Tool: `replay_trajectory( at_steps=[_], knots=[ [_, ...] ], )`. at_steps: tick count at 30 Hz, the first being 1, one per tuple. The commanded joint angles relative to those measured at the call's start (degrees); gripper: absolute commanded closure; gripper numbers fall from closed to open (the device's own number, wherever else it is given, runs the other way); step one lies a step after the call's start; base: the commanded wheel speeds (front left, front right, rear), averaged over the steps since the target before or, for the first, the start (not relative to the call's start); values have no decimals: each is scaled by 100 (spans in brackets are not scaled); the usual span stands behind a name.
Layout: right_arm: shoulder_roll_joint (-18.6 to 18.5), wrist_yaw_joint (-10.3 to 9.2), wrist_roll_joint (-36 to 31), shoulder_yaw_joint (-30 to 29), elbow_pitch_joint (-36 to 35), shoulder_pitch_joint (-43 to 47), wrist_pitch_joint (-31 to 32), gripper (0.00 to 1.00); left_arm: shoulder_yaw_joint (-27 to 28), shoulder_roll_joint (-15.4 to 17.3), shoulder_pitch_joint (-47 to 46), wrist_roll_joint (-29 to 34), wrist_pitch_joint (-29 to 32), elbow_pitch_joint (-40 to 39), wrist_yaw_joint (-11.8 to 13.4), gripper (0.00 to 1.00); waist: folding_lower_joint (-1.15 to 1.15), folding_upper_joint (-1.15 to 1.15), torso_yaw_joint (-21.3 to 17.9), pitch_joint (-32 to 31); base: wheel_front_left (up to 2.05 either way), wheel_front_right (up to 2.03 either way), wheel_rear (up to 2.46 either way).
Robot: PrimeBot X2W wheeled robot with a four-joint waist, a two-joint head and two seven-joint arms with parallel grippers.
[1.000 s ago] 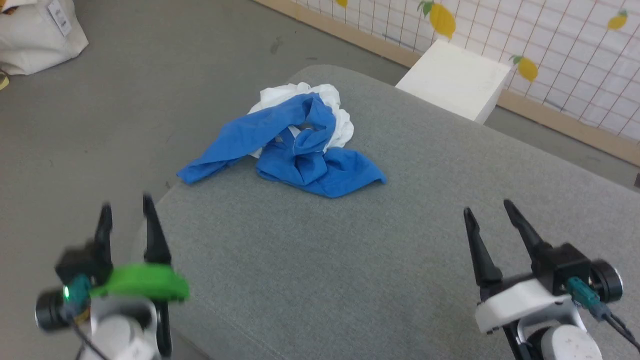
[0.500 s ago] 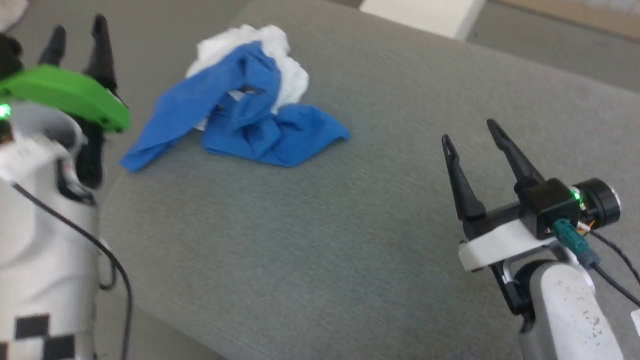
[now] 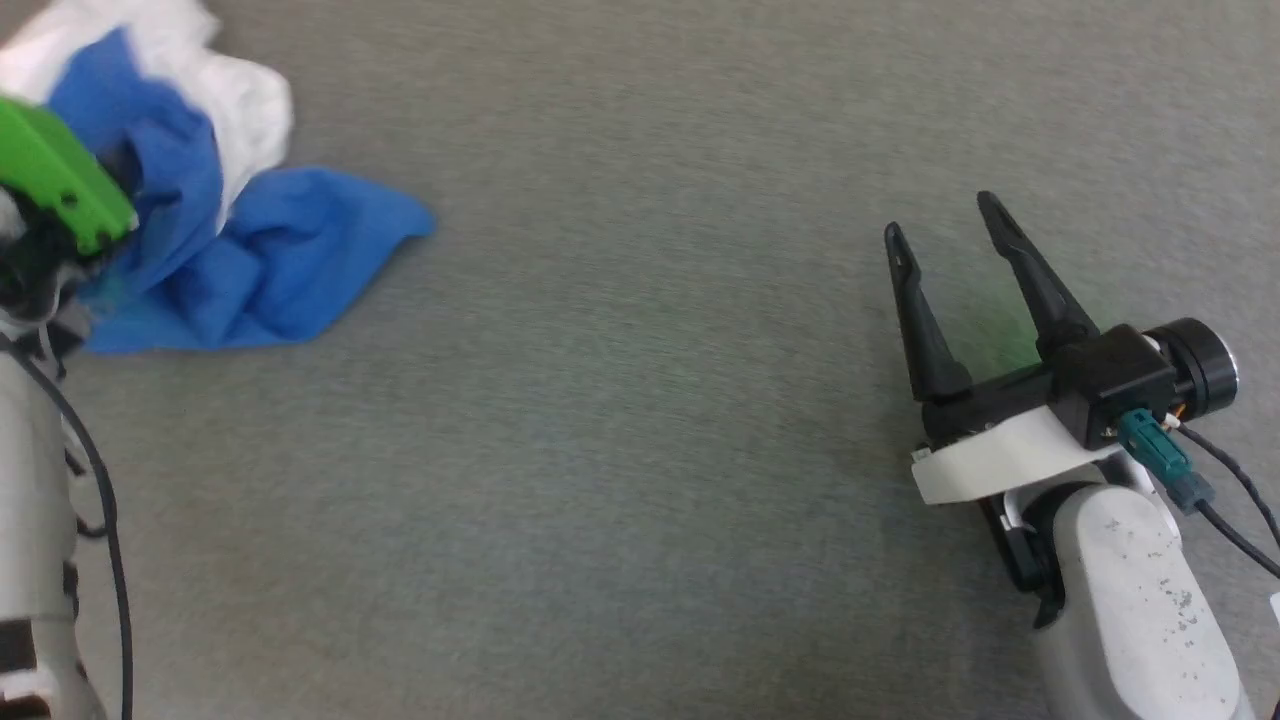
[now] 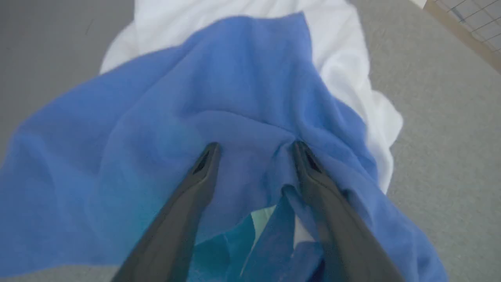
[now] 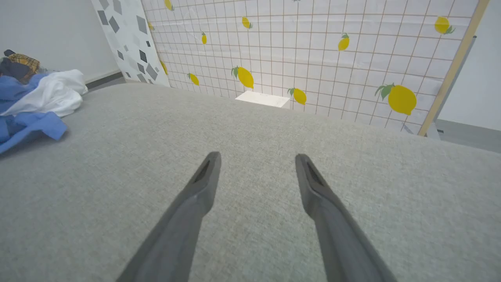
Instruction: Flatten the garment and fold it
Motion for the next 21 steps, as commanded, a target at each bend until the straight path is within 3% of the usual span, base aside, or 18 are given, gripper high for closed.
replay_trajectory(
  at_steps=[1, 7, 8, 9, 10, 14, 21],
  knots=[
    [-6, -10, 63, 5, 58, -110, -71, 0, 25, 81, 253, -99, 364, 91, 204, 0, -1, 0, -764, 611, 0, 0, 0],
    [-6, -10, 208, -27, 276, -77, -211, 0, -55, 256, 1138, -118, 1771, -67, 879, 0, -1, 0, -820, 197, 0, 0, 0],
    [-6, -10, 239, -33, 322, -59, -233, 0, -71, 305, 1308, -125, 1961, -164, 927, 19, -1, 0, -823, 83, 0, 0, 0],
    [-6, -10, 259, -40, 366, -42, -249, 0, -74, 343, 1429, -130, 2054, -262, 940, 55, -1, 0, -820, -25, 0, 0, 0],
    [-6, -10, 288, -51, 419, -13, -268, 0, -72, 406, 1565, -111, 2080, -413, 938, 100, -1, 0, -815, -162, 0, 0, 0],
    [-5, -10, 374, -97, 602, 149, -325, 0, -56, 695, 1875, 141, 1446, -974, 699, 100, -1, 0, -775, -756, 0, 0, 0],
    [-5, -10, 574, -183, 821, 592, -385, 0, -292, 1108, 1469, 966, -960, -1340, -54, 100, -1, 0, -716, -1828, 0, 0, 0]
  ],
)
